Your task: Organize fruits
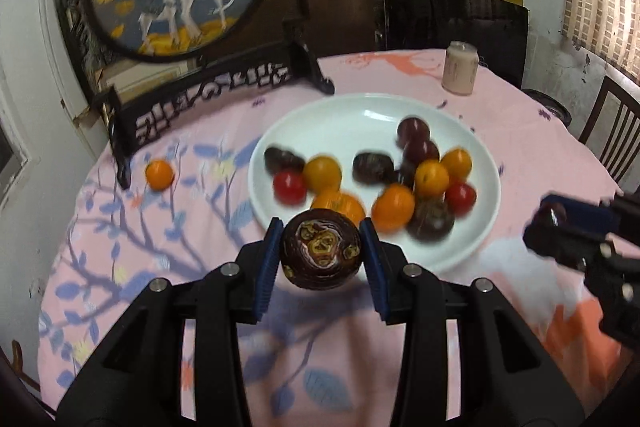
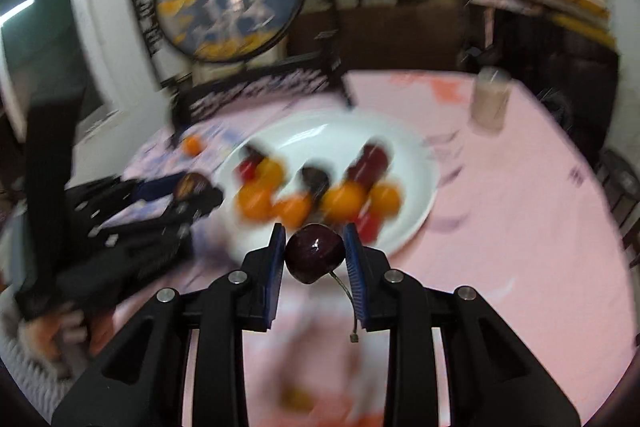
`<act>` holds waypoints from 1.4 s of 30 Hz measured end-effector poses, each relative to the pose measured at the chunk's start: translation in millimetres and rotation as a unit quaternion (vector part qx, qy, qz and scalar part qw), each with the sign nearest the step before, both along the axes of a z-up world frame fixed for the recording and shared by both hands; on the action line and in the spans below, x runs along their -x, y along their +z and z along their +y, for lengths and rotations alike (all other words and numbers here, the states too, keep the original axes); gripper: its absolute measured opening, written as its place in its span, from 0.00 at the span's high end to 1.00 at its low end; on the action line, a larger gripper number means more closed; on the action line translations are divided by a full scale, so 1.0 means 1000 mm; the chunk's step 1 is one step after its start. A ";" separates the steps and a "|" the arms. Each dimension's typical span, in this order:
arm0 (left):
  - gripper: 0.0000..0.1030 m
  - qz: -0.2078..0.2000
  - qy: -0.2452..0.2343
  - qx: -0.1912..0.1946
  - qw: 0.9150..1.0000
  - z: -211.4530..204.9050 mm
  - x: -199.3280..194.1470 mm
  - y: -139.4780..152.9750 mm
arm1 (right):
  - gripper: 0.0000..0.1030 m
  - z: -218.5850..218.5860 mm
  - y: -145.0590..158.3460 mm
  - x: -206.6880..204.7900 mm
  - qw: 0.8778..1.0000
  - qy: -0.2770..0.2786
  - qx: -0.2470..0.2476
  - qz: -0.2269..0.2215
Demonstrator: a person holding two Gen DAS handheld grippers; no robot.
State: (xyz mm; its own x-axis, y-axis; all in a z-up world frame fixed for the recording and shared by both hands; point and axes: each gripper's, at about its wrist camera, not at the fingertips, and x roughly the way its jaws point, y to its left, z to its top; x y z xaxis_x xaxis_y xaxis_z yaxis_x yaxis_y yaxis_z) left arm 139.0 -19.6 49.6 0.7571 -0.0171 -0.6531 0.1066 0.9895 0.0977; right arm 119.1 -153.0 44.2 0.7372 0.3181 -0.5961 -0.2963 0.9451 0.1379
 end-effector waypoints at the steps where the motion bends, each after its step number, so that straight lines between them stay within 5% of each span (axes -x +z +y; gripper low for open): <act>1: 0.61 -0.002 -0.002 -0.001 1.000 -0.005 -0.010 0.002 | 0.71 0.000 0.000 -0.011 1.000 -0.008 0.002 -0.003; 5: 0.60 0.018 -0.005 0.018 1.000 -0.010 -0.049 -0.009 | 0.68 -0.004 -0.018 -0.048 0.999 -0.022 -0.025 0.001; 6: 0.53 0.021 -0.005 0.022 1.000 -0.009 -0.053 -0.012 | 0.51 -0.005 -0.022 -0.053 0.999 -0.026 -0.028 0.005; 7: 0.44 0.023 -0.001 0.029 0.999 -0.006 -0.058 -0.016 | 0.44 -0.008 -0.025 -0.054 0.999 -0.029 -0.034 0.006; 8: 0.28 0.019 0.001 0.036 0.999 -0.003 -0.059 -0.017 | 0.44 -0.012 -0.028 -0.055 0.999 -0.024 -0.043 0.001; 9: 0.24 0.009 0.003 0.042 0.999 0.000 -0.058 -0.017 | 0.45 -0.012 -0.030 -0.055 0.999 -0.020 -0.042 0.001; 15: 0.24 0.009 0.006 0.049 0.999 0.012 -0.058 -0.013 | 0.45 -0.020 -0.032 -0.049 0.998 -0.019 -0.059 0.013; 20: 0.16 -0.012 0.080 0.029 0.996 0.057 -0.064 -0.006 | 0.44 -0.023 -0.038 -0.021 0.997 0.012 -0.067 0.034; 25: 0.17 0.005 0.189 0.012 0.982 0.134 -0.100 -0.024 | 0.43 -0.015 -0.044 -0.010 0.996 0.022 -0.068 0.044; 31: 0.17 0.012 0.215 -0.019 0.976 0.169 -0.139 -0.052 | 0.43 -0.002 -0.051 -0.010 0.997 0.040 -0.043 0.052; 36: 0.17 0.048 0.226 0.036 0.972 0.196 -0.168 -0.064 | 0.41 0.002 -0.052 -0.009 0.996 0.051 -0.040 0.055; 37: 0.20 0.063 0.226 0.042 0.971 0.200 -0.175 -0.068 | 0.41 0.002 -0.052 -0.009 0.996 0.051 -0.040 0.055; 38: 0.36 0.077 0.218 0.054 0.971 0.203 -0.180 -0.073 | 0.41 0.003 -0.052 -0.008 0.997 0.050 -0.039 0.053; 41: 0.61 0.077 0.199 0.053 0.976 0.200 -0.181 -0.072 | 0.41 0.002 -0.052 -0.008 0.996 0.051 -0.040 0.054; 42: 0.61 0.077 0.193 0.050 0.977 0.198 -0.181 -0.072 | 0.41 0.002 -0.051 -0.007 0.997 0.050 -0.039 0.052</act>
State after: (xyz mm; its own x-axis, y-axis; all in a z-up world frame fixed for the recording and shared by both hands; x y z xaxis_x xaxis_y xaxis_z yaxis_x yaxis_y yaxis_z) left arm 320.5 178.0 -22.4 0.6130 0.1801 -0.7693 -0.2700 0.9628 0.0102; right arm 126.3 -151.0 -6.8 0.6355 0.4344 -0.6383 -0.3681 0.8972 0.2440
